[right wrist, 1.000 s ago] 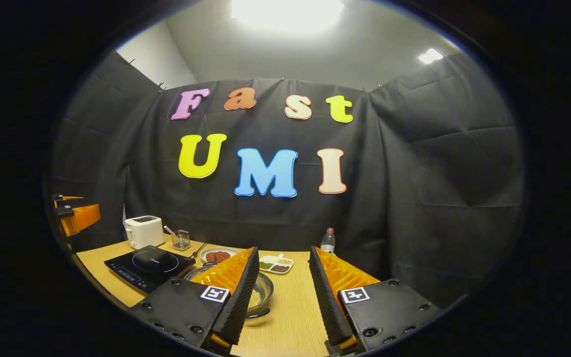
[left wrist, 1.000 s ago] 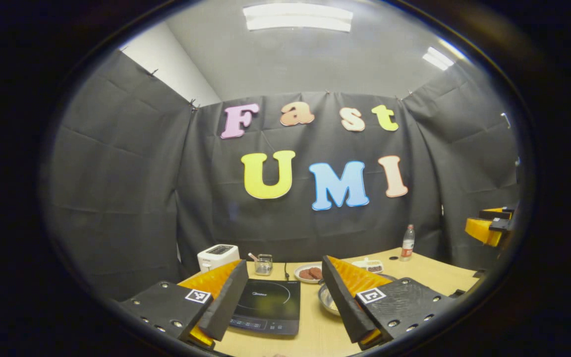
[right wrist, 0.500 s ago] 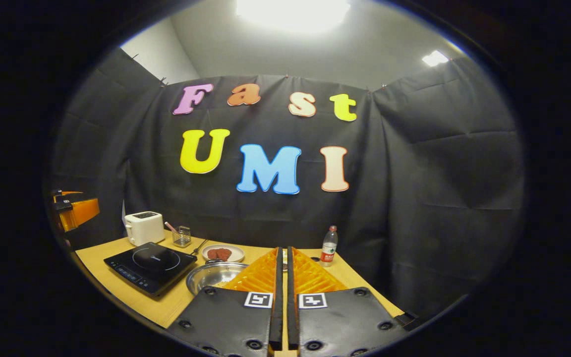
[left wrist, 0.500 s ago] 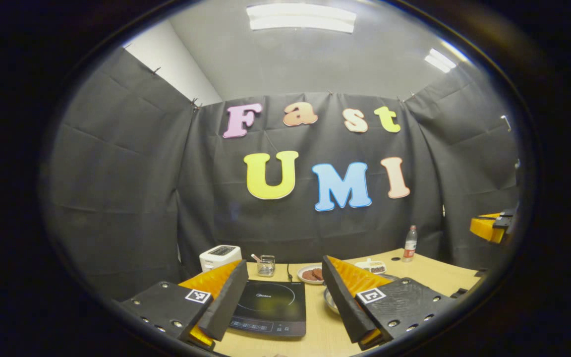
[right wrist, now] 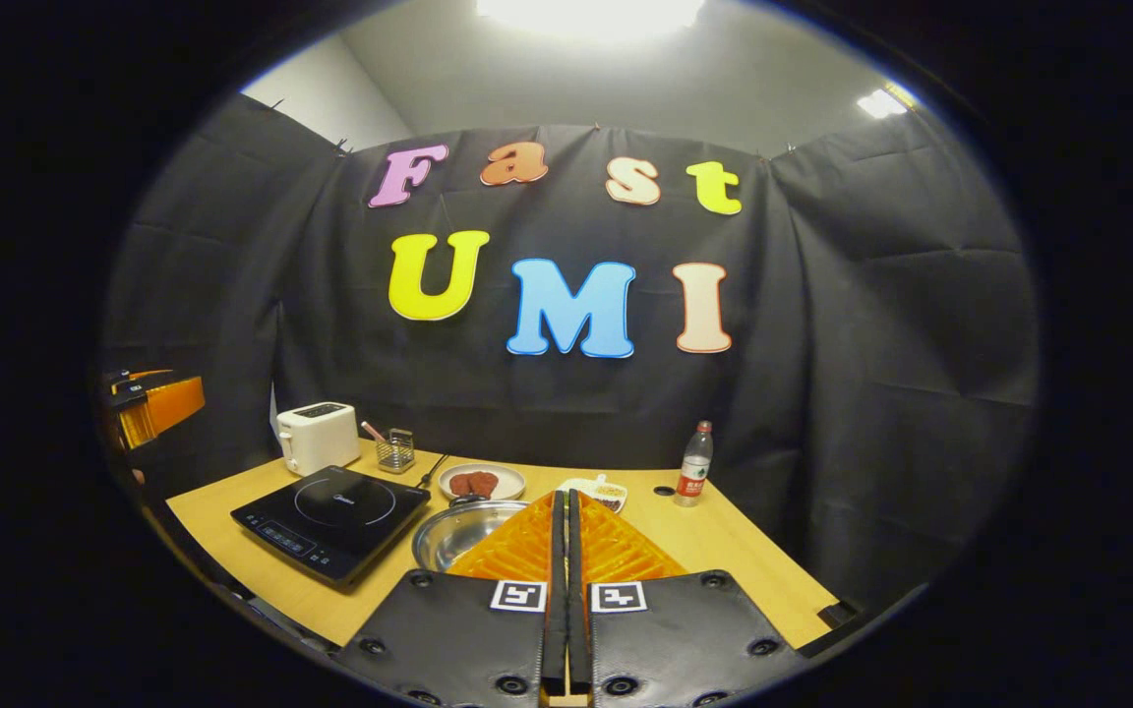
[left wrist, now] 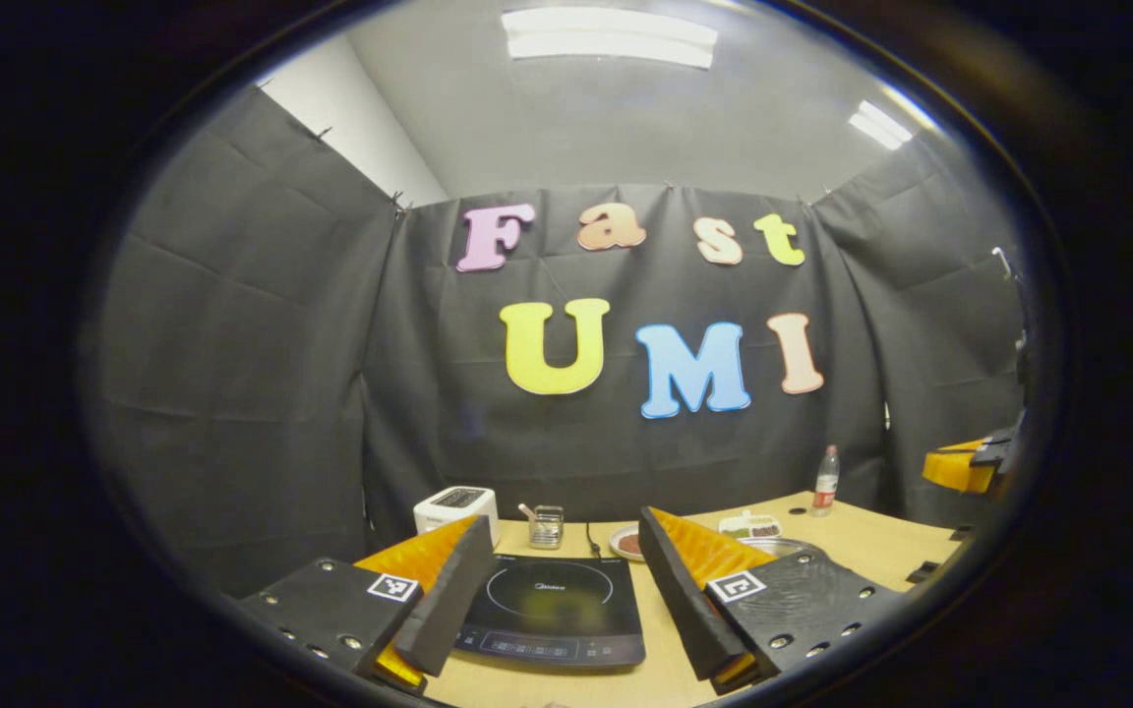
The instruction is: First push the handle of the pot to place it horizontally, then grasp the pot with both hands and set it on the induction cooktop.
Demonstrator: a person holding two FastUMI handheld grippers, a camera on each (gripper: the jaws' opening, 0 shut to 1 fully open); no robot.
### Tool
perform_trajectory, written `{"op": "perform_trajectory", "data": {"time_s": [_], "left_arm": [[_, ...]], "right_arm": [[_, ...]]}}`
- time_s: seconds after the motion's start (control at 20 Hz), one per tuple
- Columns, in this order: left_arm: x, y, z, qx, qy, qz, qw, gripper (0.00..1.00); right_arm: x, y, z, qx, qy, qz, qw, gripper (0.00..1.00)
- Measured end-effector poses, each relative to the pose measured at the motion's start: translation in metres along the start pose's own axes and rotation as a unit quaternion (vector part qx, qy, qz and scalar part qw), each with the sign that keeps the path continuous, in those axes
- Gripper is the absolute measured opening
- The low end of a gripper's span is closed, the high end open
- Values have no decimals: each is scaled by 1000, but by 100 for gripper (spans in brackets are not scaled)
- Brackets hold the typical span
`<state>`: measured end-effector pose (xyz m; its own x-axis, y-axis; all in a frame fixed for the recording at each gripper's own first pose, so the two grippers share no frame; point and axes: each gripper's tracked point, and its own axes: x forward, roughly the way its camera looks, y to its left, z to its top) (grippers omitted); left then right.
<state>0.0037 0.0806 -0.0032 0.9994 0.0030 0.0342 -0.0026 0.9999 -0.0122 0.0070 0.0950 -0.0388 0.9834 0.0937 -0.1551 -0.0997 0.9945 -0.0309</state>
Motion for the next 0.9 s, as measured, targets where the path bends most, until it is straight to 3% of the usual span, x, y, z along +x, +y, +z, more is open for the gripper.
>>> {"op": "perform_trajectory", "data": {"time_s": [0.15,0.2,0.4,0.9], "left_arm": [[2,15,3,6,-8,4,1000,88],[3,18,4,4,-11,5,1000,92],[9,24,6,2,-17,13,1000,88],[35,4,-13,11,7,36,999,90]], "right_arm": [[6,21,-14,0,19,21,1000,2],[7,27,-19,-1,27,27,999,3],[11,49,-40,-5,55,63,997,3],[38,59,-107,-17,145,133,980,2]]}}
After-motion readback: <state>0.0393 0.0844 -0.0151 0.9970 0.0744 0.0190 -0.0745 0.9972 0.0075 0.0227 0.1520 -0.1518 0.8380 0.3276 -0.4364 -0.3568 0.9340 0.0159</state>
